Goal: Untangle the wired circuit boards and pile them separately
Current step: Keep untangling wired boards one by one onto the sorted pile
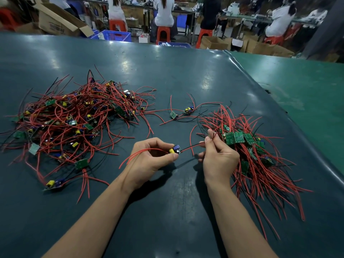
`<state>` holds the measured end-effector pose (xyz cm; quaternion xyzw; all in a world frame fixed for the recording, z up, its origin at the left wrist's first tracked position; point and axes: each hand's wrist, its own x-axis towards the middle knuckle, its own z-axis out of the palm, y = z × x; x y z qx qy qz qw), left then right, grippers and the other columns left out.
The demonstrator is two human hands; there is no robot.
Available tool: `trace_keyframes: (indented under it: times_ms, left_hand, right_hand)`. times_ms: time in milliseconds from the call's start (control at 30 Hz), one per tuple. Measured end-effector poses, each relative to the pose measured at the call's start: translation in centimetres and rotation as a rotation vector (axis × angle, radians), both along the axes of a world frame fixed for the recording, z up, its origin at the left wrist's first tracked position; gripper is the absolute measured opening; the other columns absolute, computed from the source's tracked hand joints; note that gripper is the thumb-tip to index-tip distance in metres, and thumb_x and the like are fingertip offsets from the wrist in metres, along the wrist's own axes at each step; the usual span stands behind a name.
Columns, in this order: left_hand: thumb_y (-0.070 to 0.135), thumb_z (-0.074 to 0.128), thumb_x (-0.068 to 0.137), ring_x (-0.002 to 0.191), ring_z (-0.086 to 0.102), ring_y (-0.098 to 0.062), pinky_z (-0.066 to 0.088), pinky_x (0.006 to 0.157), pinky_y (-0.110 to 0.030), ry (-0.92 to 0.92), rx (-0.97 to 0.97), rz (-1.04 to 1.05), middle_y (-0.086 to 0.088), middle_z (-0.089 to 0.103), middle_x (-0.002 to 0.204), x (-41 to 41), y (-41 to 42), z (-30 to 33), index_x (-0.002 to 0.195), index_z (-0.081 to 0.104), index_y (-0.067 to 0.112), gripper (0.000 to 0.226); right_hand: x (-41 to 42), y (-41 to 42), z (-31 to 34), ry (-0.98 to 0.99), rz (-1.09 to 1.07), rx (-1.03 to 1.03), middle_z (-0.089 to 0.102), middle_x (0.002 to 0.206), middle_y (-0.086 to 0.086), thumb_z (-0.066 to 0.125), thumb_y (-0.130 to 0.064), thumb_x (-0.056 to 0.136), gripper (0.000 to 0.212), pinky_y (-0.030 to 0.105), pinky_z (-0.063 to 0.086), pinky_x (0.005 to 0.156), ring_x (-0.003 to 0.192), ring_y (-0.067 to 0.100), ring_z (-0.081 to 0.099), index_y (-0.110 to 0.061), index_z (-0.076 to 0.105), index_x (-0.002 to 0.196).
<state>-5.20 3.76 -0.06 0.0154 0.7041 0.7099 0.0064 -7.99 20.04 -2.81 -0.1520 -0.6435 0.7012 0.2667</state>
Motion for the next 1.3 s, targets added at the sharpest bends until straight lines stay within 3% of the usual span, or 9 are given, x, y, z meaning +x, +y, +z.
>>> trace_keyframes:
  times_ms: [100, 233, 367, 667, 800, 867, 1000, 1100, 1300]
  left_hand:
    - [0.0, 0.081, 0.073, 0.064, 0.065, -0.007, 0.049, 0.06, -0.014, -0.003, 0.006, 0.013, 0.0, 0.074, 0.073, -0.1, -0.2, 0.0, 0.083, 0.073, 0.008, 0.015]
    - [-0.001, 0.08, 0.073, 0.063, 0.065, -0.006, 0.048, 0.06, -0.013, -0.006, 0.024, 0.013, 0.001, 0.074, 0.072, -0.1, -0.1, 0.0, 0.082, 0.073, 0.009, 0.016]
    - [-0.003, 0.08, 0.073, 0.066, 0.066, -0.008, 0.05, 0.061, -0.013, 0.002, 0.018, -0.004, -0.002, 0.075, 0.074, 0.0, 0.0, 0.0, 0.081, 0.074, 0.01, 0.017]
    - [-0.001, 0.08, 0.073, 0.063, 0.065, -0.005, 0.048, 0.059, -0.012, 0.017, 0.045, -0.003, 0.001, 0.073, 0.071, 0.0, -0.3, -0.2, 0.082, 0.074, 0.009, 0.015]
    - [-0.001, 0.081, 0.073, 0.067, 0.066, -0.006, 0.049, 0.062, -0.013, 0.056, 0.077, 0.051, 0.0, 0.074, 0.075, -0.3, -0.4, -0.4, 0.079, 0.074, 0.015, 0.018]
    - [-0.002, 0.08, 0.072, 0.072, 0.067, -0.009, 0.05, 0.067, -0.015, 0.069, 0.152, 0.122, -0.002, 0.075, 0.079, -0.6, -0.5, -0.5, 0.076, 0.074, 0.017, 0.02]
    - [-0.001, 0.08, 0.072, 0.071, 0.067, -0.009, 0.051, 0.066, -0.016, 0.078, 0.108, 0.043, -0.002, 0.075, 0.078, -0.3, -0.5, -0.6, 0.082, 0.073, 0.013, 0.019]
    - [-0.005, 0.079, 0.072, 0.066, 0.066, -0.006, 0.049, 0.061, -0.014, 0.076, 0.115, 0.018, 0.0, 0.073, 0.072, -0.2, -0.3, -0.7, 0.082, 0.071, 0.008, 0.018]
    - [0.002, 0.086, 0.062, 0.073, 0.069, -0.009, 0.051, 0.066, -0.015, 0.122, 0.218, 0.033, -0.004, 0.076, 0.082, -0.3, -0.5, -1.0, 0.072, 0.075, 0.02, 0.023]
  right_hand:
    - [0.1, 0.0, 0.4, 0.027, 0.002, -0.012, 0.074, 0.074, -0.01, 0.064, -0.012, 0.094, 0.021, 0.022, 0.048, 0.041, 0.04, 0.009, 0.056, -0.018, 0.07, 0.113]
    - [0.3, 0.3, 0.8, 0.082, -0.035, -0.023, 0.074, 0.075, -0.007, 0.062, -0.009, 0.095, 0.023, 0.021, 0.046, 0.039, 0.042, 0.006, 0.053, -0.031, 0.07, 0.097]
    - [0.2, 0.4, 0.7, 0.045, -0.07, -0.003, 0.071, 0.073, -0.007, 0.06, -0.005, 0.095, 0.021, 0.021, 0.047, 0.04, 0.041, 0.004, 0.05, -0.014, 0.073, 0.109]
    - [0.2, 0.8, 0.8, 0.064, -0.065, -0.057, 0.066, 0.058, -0.008, 0.054, -0.009, 0.1, 0.025, 0.021, 0.048, 0.04, 0.038, 0.005, 0.05, -0.012, 0.065, 0.122]
    - [0.5, 0.6, 1.7, 0.042, 0.102, -0.207, 0.073, 0.071, 0.0, 0.058, -0.016, 0.098, 0.033, 0.025, 0.052, 0.041, 0.039, 0.01, 0.054, -0.012, 0.057, 0.131]
    - [0.7, 0.3, 2.2, -0.054, 0.364, -0.339, 0.075, 0.079, 0.008, 0.064, -0.028, 0.092, 0.029, 0.024, 0.051, 0.04, 0.041, 0.011, 0.056, -0.014, 0.061, 0.117]
    - [1.7, -0.5, 2.3, -0.173, 0.663, -0.234, 0.069, 0.067, 0.008, 0.067, -0.03, 0.084, 0.027, 0.02, 0.045, 0.042, 0.046, 0.012, 0.055, -0.006, 0.073, 0.096]
    - [1.5, -0.2, 2.3, -0.141, 0.58, -0.276, 0.062, 0.059, 0.003, 0.068, -0.015, 0.089, 0.011, 0.018, 0.041, 0.041, 0.045, 0.009, 0.051, -0.012, 0.077, 0.084]
    - [0.9, 0.8, 2.5, -0.003, 0.303, -0.299, 0.066, 0.061, 0.002, 0.068, -0.012, 0.09, 0.018, 0.018, 0.04, 0.039, 0.043, 0.007, 0.05, -0.012, 0.075, 0.074]
